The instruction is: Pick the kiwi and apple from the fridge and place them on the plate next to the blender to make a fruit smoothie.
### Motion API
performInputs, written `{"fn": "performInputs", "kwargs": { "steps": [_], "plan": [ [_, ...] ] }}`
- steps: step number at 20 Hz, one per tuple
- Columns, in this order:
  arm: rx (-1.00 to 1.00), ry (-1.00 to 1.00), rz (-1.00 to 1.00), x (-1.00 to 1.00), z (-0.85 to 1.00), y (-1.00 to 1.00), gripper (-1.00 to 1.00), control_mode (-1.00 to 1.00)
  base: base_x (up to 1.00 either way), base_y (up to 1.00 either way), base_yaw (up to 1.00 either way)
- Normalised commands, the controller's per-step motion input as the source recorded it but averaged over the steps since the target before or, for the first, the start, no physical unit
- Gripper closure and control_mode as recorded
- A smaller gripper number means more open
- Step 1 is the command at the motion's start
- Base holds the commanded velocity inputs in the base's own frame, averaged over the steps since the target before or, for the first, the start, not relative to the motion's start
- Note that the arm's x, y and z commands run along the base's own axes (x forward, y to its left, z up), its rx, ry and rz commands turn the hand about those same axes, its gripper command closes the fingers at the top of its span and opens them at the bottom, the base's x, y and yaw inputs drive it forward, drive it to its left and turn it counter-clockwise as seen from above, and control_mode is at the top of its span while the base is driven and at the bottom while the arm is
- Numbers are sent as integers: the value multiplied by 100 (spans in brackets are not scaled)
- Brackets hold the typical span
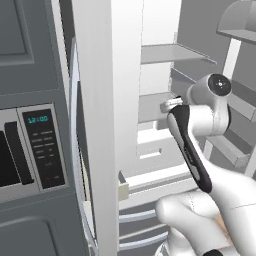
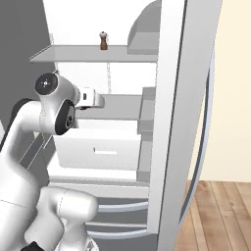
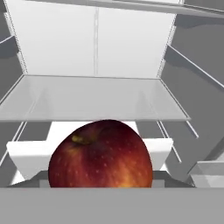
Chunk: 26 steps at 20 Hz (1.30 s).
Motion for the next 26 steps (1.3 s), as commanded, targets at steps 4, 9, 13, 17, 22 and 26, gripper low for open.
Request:
{"fn": "performInputs", "kwargs": {
  "steps": [4,9,13,17,22,26],
  "plan": [
    [0,1,0,-12,0,-9,100,100,-71,-49,5],
    [0,0,0,0,0,0,100,100,-100,-36,51],
    [0,0,0,0,0,0,100,100,-48,0,96],
    [0,0,0,0,0,0,100,100,-20,0,100],
    [0,0,0,0,0,0,100,100,-20,0,100],
    [0,0,0,0,0,0,100,100,-20,0,100]
  ]
}}
